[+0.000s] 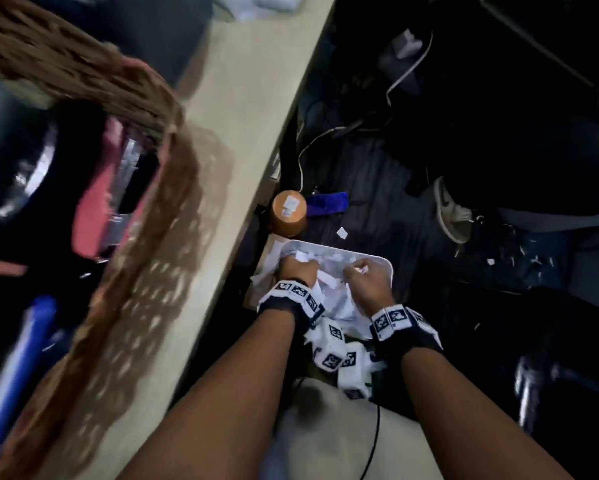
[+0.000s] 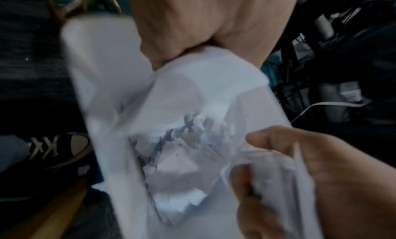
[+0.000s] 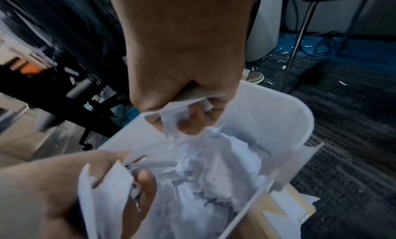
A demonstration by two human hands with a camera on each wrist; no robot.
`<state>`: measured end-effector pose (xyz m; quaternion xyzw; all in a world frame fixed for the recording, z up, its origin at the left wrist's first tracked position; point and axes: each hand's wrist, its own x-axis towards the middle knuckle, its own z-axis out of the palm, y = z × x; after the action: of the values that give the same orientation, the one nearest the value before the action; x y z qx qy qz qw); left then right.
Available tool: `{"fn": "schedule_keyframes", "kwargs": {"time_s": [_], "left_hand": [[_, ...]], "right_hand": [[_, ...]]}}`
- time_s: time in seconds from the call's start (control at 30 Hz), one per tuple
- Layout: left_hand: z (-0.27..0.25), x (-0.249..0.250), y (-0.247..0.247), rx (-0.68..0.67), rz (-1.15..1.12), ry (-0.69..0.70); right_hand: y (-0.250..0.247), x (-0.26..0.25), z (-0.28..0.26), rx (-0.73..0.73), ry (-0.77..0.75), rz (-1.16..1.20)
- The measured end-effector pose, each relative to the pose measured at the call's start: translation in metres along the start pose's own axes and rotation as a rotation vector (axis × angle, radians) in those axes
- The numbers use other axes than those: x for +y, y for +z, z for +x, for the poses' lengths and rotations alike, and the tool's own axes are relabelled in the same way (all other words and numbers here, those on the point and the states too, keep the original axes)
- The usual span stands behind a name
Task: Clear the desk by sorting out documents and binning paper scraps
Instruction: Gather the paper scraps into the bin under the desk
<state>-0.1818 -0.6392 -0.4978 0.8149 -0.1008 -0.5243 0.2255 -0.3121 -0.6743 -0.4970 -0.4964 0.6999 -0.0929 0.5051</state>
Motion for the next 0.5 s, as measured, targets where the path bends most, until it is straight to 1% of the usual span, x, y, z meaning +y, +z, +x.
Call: {"fn": "schedule_keyframes", "kwargs": {"time_s": [0.03, 0.1, 0.17, 0.23, 0.3, 0.33, 0.43, 0.5], "left_hand": [[0.016, -0.003, 0.008, -0.018, 0.012, -0.036], [0.039, -0.012, 0.019, -0.016, 0.043, -0.072], [0.049, -0.018, 0.023, 0.006, 0.072, -0.097], [0.050, -0.019, 0.020, -0.026, 0.114, -0.103], [0.043, -0.017, 0.014, -0.022, 0.163, -0.098], [0.036, -0.016, 0.010, -0.037, 0.151, -0.093], [0.002, -0.009, -0.003, -0.056, 0.204, 0.002], [-0.029, -0.001, -0.016, -0.081, 0.254, 0.068]], "right_hand": [[0.007, 0.011, 0.014, -0.050, -0.006, -0.018], [0.014, 0.028, 0.033, -0.163, 0.027, -0.101], [0.013, 0.040, 0.042, -0.264, 0.084, -0.173], [0.011, 0.044, 0.040, -0.311, 0.090, -0.116], [0.007, 0.044, 0.033, -0.304, 0.102, 0.007], [0.005, 0.046, 0.030, -0.291, 0.106, 0.034], [-0.009, 0.042, 0.016, -0.262, 0.096, -0.029], [-0.023, 0.003, -0.016, -0.221, 0.122, -0.090]]}}
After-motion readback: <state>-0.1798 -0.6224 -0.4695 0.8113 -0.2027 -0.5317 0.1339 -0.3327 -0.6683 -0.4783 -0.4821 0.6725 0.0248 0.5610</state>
